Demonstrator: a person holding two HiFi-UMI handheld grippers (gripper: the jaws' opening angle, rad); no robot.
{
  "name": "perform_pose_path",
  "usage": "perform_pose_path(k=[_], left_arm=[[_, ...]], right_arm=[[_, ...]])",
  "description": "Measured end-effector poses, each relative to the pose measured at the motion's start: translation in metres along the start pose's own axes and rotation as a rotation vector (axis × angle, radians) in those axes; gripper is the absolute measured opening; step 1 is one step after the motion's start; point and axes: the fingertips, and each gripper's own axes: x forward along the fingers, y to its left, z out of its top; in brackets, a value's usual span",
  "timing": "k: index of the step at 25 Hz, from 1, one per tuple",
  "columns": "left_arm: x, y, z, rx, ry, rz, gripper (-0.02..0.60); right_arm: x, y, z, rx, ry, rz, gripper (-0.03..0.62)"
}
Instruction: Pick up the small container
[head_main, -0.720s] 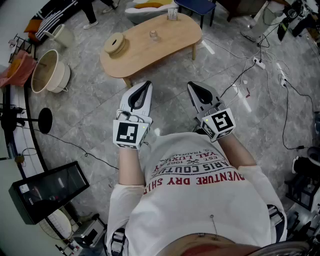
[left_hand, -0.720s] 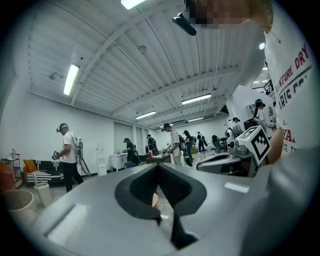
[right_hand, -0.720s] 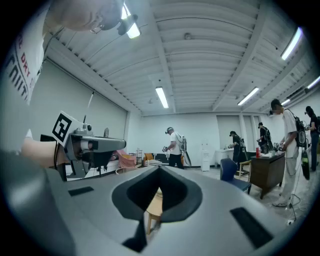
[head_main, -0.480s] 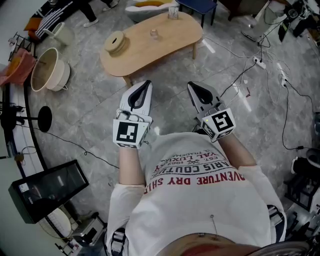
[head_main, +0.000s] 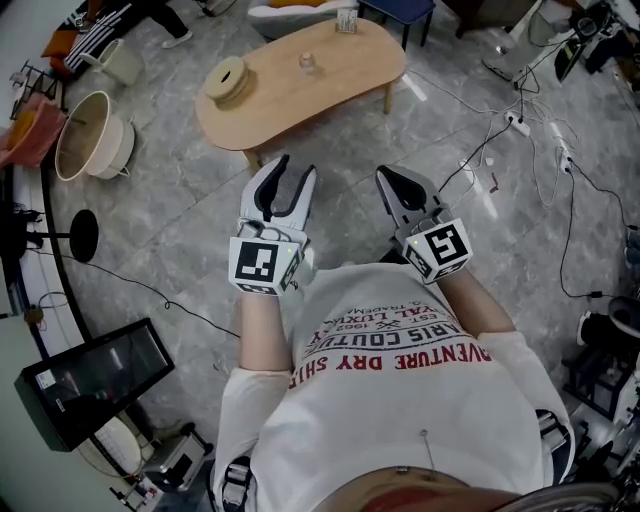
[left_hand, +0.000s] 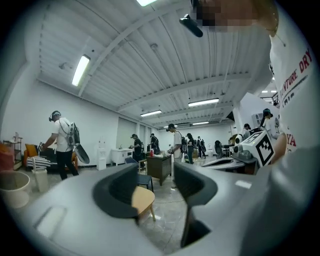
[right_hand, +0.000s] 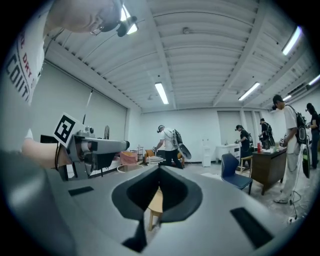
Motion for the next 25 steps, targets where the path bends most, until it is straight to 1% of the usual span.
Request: perform_pose_path(k=[1,2,4,6,10,13,15,18,21,25], left_arm=[[0.002,0.003,-0.002,-0.021,-0.007,0.007,0.278],[0.004,0.006,-0.003,-0.034,-0.013,0.02,0.336],[0.006,0.015,-0.006,-0.042,-0.011,0.059,0.348],[0.011,0.021,-0.009,-0.04,0.004,0.081,0.35],[0.029,0.027,-0.015,-0.021,0.028,0.09,0.35],[0.049,0.03,-0.023,0.005,0.055,0.091,0.348],[0.065,0.037,-0.028,0.034,0.067,0.114,0.348],[0.095,0.05,-0.031,0.041,0.075,0.167,0.348],[0.134,0.063,-0.039,0.028,0.1,0.212,0.348],[0.19,0.078,-0.046,-0.002,0.133,0.281,0.348]], right_arm=[[0.002,-0.002,-0.001,-0.003,0.007,0.003,0.006],[0.004,-0.004,-0.001,-0.005,0.012,0.006,0.006],[0.009,-0.009,-0.003,-0.003,0.022,0.011,0.006],[0.016,-0.016,-0.004,0.002,0.029,0.016,0.006],[0.031,-0.033,-0.012,0.015,0.046,0.037,0.006],[0.046,-0.05,-0.022,0.022,0.054,0.071,0.006],[0.059,-0.065,-0.027,0.018,0.059,0.097,0.006],[0.085,-0.095,-0.033,0.027,0.069,0.142,0.006],[0.113,-0.134,-0.035,0.037,0.077,0.187,0.006],[0.151,-0.19,-0.034,0.016,0.097,0.251,0.006]])
